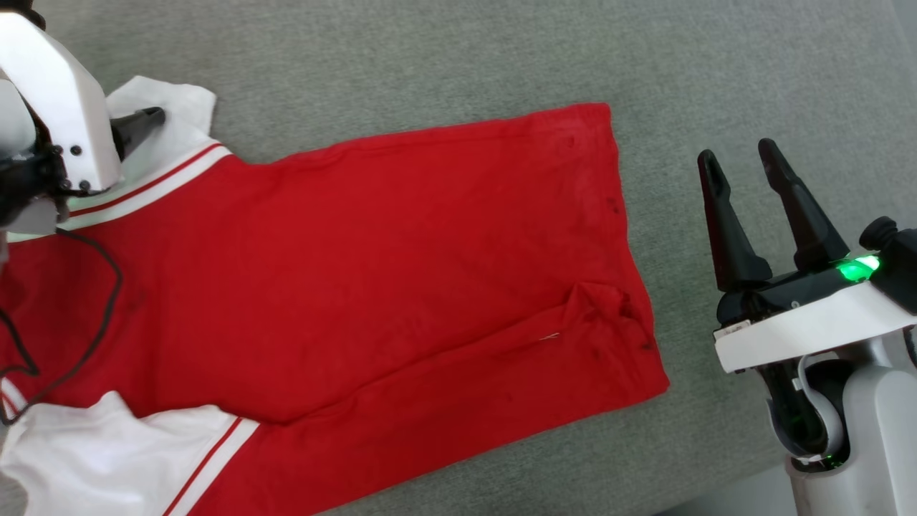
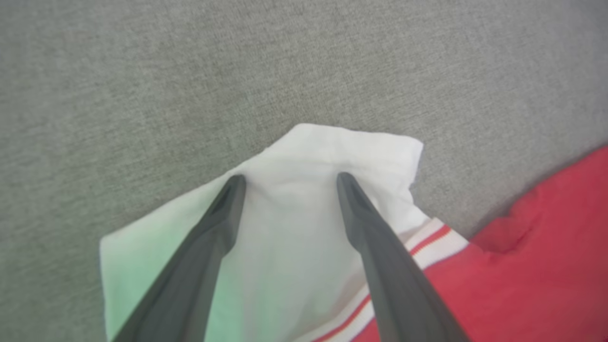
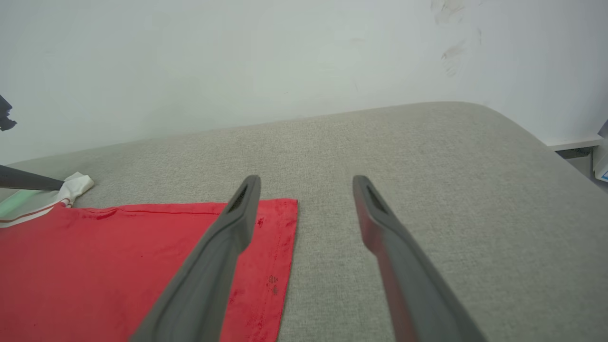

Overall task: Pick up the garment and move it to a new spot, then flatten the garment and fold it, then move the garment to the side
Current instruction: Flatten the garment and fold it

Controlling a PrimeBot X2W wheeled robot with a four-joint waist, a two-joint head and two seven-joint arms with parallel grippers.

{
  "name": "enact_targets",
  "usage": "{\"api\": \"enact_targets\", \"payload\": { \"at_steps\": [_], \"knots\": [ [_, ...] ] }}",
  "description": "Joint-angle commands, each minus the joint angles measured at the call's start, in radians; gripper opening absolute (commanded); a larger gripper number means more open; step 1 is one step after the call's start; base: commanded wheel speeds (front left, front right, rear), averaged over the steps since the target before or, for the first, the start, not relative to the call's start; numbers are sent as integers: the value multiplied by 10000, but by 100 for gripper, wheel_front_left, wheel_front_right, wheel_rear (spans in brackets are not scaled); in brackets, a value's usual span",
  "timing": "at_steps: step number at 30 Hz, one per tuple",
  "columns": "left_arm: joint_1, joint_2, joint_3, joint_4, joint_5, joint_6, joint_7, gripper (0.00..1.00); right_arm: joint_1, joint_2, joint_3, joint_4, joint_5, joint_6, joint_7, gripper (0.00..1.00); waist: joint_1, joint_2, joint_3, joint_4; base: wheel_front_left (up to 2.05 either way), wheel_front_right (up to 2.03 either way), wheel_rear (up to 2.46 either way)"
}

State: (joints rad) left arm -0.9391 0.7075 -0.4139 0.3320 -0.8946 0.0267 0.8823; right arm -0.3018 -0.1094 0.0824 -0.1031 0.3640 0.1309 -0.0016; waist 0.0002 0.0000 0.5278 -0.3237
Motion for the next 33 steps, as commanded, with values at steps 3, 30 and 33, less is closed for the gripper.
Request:
{"api": "enact_targets", "payload": {
  "at_steps": [3,30,33],
  "knots": [
    [-74,22,-295,493,140,147,496,100,-72,87,67,132,147,-4,-122,100,-2,0,206,-262,0,0,0],
    [-322,-1575,-644,394,194,-251,-1195,0,-2330,-2094,510,4313,3379,-4,4114,100,-2,0,-1091,1750,0,0,0],
    [-394,-1779,-734,150,190,-394,-1330,0,-2961,-2420,779,4850,3561,-4,4710,100,-2,0,-916,2197,0,0,0]
  ]
}}
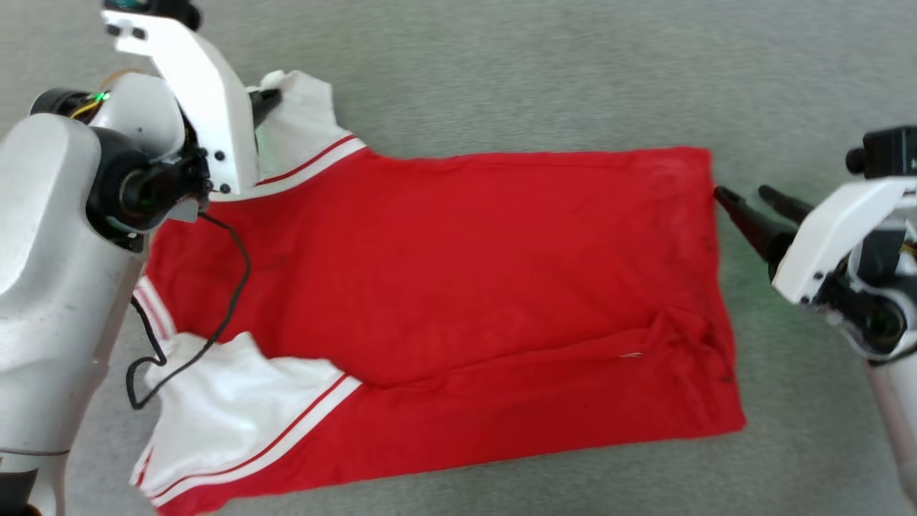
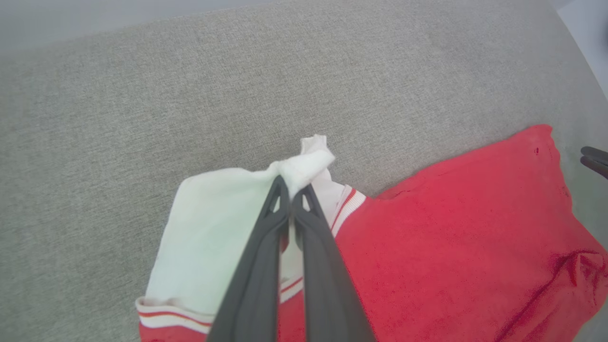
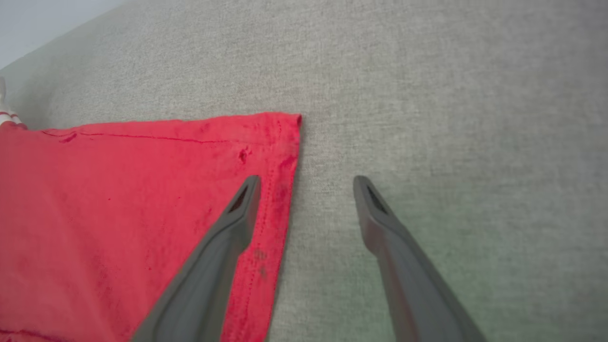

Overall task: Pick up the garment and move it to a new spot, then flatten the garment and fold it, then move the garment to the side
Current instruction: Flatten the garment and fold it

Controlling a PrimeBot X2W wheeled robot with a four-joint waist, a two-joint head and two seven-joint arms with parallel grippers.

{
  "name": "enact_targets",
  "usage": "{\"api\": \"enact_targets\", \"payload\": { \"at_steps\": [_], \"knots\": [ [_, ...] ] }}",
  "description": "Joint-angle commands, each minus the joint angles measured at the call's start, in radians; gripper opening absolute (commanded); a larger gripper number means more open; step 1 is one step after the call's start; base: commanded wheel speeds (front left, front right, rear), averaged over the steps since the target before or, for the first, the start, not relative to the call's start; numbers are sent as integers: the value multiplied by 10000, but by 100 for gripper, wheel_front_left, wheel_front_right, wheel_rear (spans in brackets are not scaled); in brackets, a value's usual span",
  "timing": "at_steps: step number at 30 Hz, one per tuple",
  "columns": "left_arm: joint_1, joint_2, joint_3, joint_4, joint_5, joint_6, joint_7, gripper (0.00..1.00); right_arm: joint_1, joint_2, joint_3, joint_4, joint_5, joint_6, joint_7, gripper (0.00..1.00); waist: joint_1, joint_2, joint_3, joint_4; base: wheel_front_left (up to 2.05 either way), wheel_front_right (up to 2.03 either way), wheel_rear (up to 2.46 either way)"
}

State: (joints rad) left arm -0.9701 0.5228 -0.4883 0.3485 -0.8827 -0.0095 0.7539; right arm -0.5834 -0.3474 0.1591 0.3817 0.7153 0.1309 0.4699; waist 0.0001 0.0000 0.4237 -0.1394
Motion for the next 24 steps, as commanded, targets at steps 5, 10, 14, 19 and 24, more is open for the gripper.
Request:
{"api": "enact_targets", "payload": {
  "at_steps": [5,10,14,19,24],
  "knots": [
    [-137,-251,-112,-316,83,-148,-325,0,-1083,-413,445,859,181,-4,916,100,-1,0,483,845,0,0,0],
    [-201,-397,-117,-372,63,-250,-554,0,-1530,-379,953,1954,95,-9,2460,47,-1,0,690,1092,0,0,0],
    [-205,-401,-149,-291,93,-310,-654,0,-1698,-242,1196,2156,-20,-4,3267,0,-1,0,696,1135,0,0,0],
    [-44,-316,-166,-88,221,-304,-924,0,-2100,-438,1013,1505,-384,-2,2907,0,-1,0,311,1095,0,0,0],
    [607,-271,160,-53,19,-176,-1578,0,-1760,-562,588,633,-618,-5,2320,0,-1,0,-378,1069,0,0,0]
  ]
}}
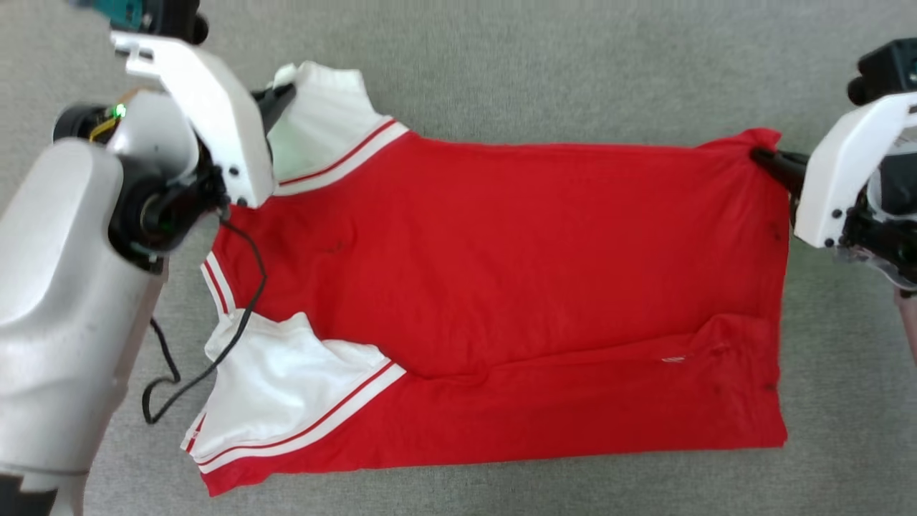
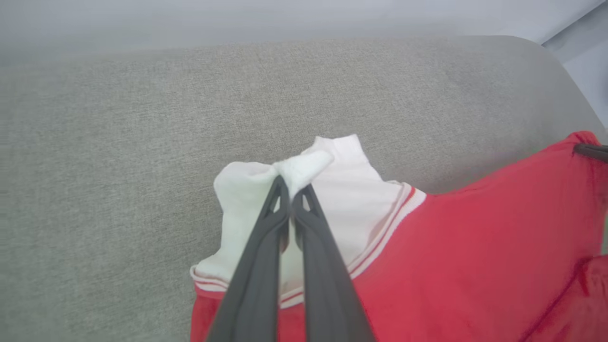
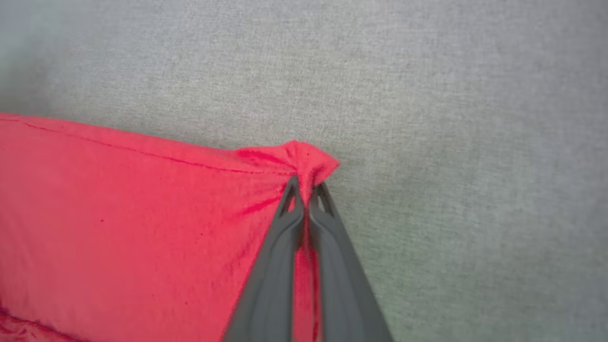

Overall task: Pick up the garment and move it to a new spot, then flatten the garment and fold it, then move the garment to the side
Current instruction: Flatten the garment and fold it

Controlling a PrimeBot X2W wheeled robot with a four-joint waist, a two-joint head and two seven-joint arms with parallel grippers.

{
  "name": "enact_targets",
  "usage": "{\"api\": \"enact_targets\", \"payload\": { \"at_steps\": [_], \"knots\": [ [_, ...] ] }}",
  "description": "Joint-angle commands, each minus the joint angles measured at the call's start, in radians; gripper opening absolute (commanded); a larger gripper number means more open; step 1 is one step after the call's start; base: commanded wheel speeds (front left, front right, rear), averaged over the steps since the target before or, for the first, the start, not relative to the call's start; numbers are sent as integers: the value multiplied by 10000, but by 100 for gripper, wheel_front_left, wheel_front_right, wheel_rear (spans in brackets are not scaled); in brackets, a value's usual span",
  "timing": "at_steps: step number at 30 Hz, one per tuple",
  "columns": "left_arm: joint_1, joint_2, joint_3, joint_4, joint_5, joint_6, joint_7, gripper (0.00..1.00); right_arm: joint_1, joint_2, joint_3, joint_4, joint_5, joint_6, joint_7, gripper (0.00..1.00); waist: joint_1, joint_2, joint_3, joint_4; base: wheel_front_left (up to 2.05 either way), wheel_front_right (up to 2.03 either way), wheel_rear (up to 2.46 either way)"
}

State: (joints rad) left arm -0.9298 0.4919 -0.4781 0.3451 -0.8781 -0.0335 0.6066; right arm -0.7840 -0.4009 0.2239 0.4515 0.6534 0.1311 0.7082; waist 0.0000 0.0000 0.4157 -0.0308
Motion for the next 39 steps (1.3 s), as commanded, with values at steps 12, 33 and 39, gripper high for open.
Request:
{"api": "enact_targets", "payload": {
  "at_steps": [12,33,39],
  "knots": [
    [4612,448,1153,-1759,-853,999,-2093,0,3465,403,-1115,-1790,-290,-9,-1070,0,0,0,-1908,32,0,0,0],
    [8223,-608,914,-1896,-611,1834,-4381,100,6698,1228,-1437,-1862,-378,-7,-3138,100,0,0,-2711,35,0,0,0],
    [7982,-744,1064,-2752,250,2381,-5551,100,7029,1003,-2010,-3013,-557,-7,-3244,100,0,0,-3091,-87,0,0,0]
  ]
}}
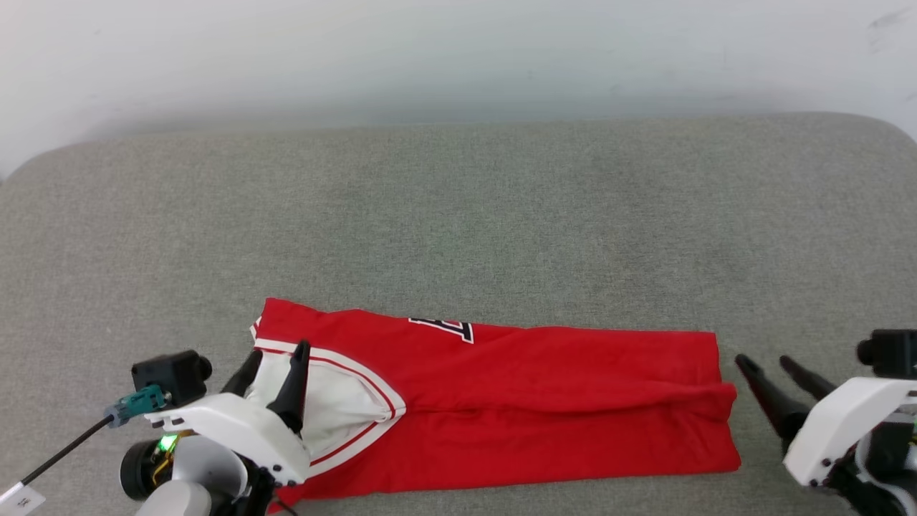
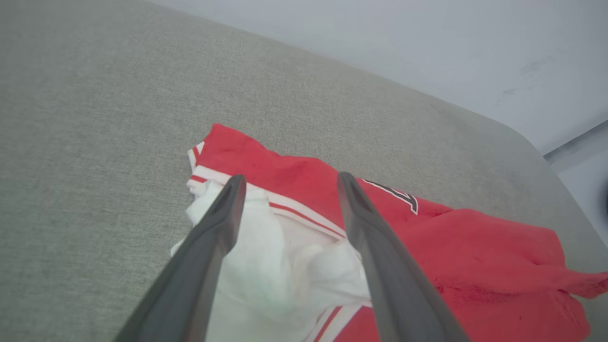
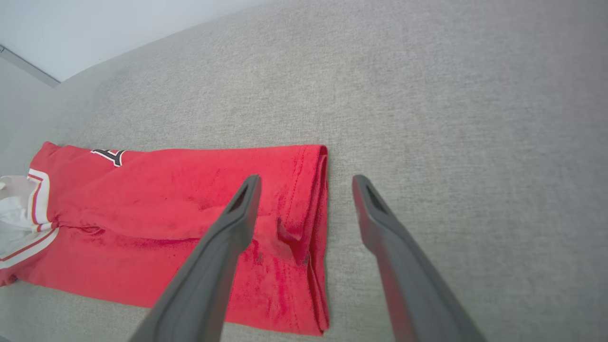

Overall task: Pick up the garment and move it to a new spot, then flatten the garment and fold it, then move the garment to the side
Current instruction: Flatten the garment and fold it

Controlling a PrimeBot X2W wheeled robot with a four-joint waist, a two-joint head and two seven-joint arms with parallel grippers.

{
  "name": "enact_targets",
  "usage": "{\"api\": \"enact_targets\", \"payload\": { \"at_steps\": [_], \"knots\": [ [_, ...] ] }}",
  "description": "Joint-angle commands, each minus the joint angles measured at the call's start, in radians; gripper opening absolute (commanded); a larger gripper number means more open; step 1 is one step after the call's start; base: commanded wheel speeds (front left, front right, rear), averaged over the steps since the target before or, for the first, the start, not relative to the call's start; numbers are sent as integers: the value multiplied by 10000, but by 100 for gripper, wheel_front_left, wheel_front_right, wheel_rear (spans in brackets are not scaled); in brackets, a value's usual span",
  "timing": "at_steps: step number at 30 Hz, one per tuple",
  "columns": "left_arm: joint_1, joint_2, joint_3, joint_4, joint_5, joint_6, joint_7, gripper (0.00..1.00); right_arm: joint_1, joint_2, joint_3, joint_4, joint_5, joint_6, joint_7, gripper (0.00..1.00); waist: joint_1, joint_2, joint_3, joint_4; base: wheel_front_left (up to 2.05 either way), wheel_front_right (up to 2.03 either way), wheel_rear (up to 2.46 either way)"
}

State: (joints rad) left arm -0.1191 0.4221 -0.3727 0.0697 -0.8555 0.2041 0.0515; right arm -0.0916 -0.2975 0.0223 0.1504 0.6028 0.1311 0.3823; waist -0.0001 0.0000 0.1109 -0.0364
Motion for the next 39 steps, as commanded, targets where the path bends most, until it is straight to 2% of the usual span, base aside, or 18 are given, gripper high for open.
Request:
{"api": "enact_targets", "payload": {
  "at_steps": [1,10,16,23,30,31,32,33,39],
  "knots": [
    [-160,-61,39,-126,119,57,-160,100,137,-72,-155,-157,-67,-7,118,100,1,0,-71,-38,0,0,0],
    [-259,115,180,-1061,1571,593,-1987,100,127,-304,-1867,-1194,-570,-6,2159,100,1,0,-159,183,0,0,0],
    [-320,273,-2,-1718,2586,968,-2620,100,385,59,-2460,-1339,-803,-6,3739,100,1,0,111,754,0,0,0],
    [-529,125,-345,-2439,3009,1007,-2751,100,131,692,-2172,-523,-602,-6,4216,100,1,0,722,1353,0,0,0],
    [-446,-87,-532,-2505,2977,959,-2816,100,-61,1077,-1258,995,-96,-4,4310,100,1,0,835,1515,0,0,0],
    [-400,-91,-538,-2484,2958,960,-2823,100,-70,1063,-1150,1105,-38,-4,4270,78,1,0,797,1498,0,0,0],
    [-367,-106,-554,-2472,2945,958,-2821,100,-109,1044,-1072,1198,49,-4,4231,31,1,0,754,1483,0,0,0],
    [-343,-118,-569,-2448,2936,963,-2823,100,-145,1000,-964,1245,90,-3,4203,0,1,0,680,1458,0,0,0],
    [-140,-44,-605,-2332,2923,1013,-2778,100,-359,403,-599,808,153,-6,3676,0,1,0,137,1205,0,0,0]
  ]
}}
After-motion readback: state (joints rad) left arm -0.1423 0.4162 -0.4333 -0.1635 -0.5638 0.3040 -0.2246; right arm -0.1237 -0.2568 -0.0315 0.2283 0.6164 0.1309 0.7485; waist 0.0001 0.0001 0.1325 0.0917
